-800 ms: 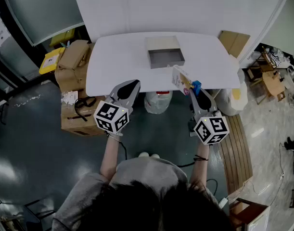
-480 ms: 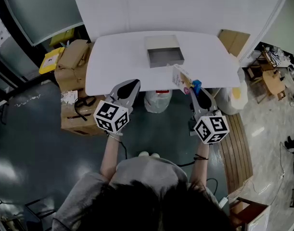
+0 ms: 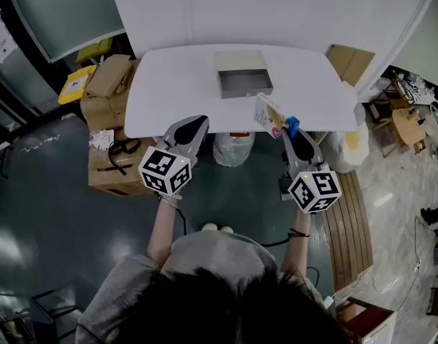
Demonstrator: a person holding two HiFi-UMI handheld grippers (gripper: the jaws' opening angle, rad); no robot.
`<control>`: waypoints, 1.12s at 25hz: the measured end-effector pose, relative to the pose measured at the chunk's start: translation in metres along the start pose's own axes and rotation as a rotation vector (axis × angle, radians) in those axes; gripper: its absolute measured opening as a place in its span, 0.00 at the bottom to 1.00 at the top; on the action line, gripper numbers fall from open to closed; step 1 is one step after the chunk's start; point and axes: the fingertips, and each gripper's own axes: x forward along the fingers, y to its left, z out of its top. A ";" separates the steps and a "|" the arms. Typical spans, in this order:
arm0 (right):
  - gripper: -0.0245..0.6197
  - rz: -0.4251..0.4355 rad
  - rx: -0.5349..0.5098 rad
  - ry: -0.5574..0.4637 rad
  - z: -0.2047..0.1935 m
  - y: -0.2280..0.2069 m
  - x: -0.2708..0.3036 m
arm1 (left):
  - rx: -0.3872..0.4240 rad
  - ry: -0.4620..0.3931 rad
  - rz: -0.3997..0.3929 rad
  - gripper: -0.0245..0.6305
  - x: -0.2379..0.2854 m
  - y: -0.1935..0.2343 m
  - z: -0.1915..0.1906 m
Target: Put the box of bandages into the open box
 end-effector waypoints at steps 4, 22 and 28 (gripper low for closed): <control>0.20 0.015 0.017 -0.007 0.001 -0.005 0.003 | 0.010 0.002 -0.001 0.02 0.003 -0.006 0.000; 0.20 -0.013 0.073 0.028 -0.014 -0.034 0.063 | -0.053 0.039 -0.006 0.02 0.050 0.046 -0.021; 0.20 -0.027 0.075 0.029 -0.017 -0.045 0.101 | -0.060 0.043 -0.038 0.02 0.083 0.072 -0.024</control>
